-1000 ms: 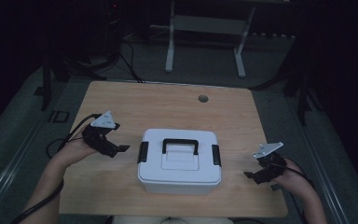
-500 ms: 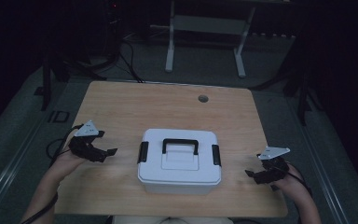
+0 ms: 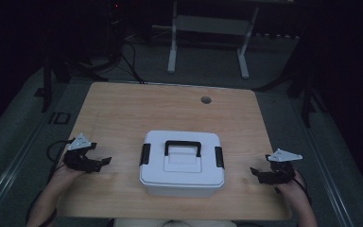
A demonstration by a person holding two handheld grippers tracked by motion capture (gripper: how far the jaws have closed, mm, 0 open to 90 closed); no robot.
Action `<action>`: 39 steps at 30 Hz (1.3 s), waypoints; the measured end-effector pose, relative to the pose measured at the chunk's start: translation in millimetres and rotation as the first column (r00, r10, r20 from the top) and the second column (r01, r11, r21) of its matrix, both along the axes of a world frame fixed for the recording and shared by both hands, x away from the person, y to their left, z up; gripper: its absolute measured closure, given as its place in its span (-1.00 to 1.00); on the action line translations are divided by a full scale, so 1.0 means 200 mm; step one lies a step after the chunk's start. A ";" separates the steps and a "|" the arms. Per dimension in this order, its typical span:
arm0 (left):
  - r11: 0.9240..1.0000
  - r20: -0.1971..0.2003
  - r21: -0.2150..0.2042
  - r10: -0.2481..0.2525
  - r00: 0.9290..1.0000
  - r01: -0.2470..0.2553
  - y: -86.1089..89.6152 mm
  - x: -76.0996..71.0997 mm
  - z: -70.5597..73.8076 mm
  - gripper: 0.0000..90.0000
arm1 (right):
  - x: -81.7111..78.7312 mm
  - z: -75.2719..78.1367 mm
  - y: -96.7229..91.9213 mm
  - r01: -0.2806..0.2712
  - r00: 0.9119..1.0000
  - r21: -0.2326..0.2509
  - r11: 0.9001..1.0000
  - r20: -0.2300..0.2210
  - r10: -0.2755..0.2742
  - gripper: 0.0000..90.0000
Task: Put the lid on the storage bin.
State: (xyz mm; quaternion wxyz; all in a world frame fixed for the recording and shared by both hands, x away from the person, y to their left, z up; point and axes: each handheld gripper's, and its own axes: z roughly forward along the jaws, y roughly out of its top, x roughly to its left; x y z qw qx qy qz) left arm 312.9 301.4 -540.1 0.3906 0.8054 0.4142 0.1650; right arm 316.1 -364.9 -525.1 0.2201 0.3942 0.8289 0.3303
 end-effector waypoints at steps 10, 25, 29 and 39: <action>0.988 0.050 0.004 0.153 0.987 -0.154 0.06 -0.04 -0.04 -0.81 | 0.02 -0.10 -0.01 0.143 0.989 0.020 0.989 0.019 -0.144 -0.71; 0.929 0.092 0.013 0.368 0.925 -0.371 0.14 -0.09 -0.08 -0.81 | 0.03 -0.11 -0.03 0.334 0.940 0.061 0.941 0.050 -0.337 -0.72; 0.906 0.108 0.058 0.412 0.905 -0.419 0.14 -0.11 -0.09 -0.81 | 0.02 -0.11 -0.04 0.377 0.922 0.079 0.923 0.058 -0.382 -0.72; 0.873 0.111 0.034 0.480 0.870 -0.486 0.16 -0.14 -0.10 -0.81 | 0.00 -0.12 -0.03 0.421 0.899 0.099 0.902 0.084 -0.429 -0.72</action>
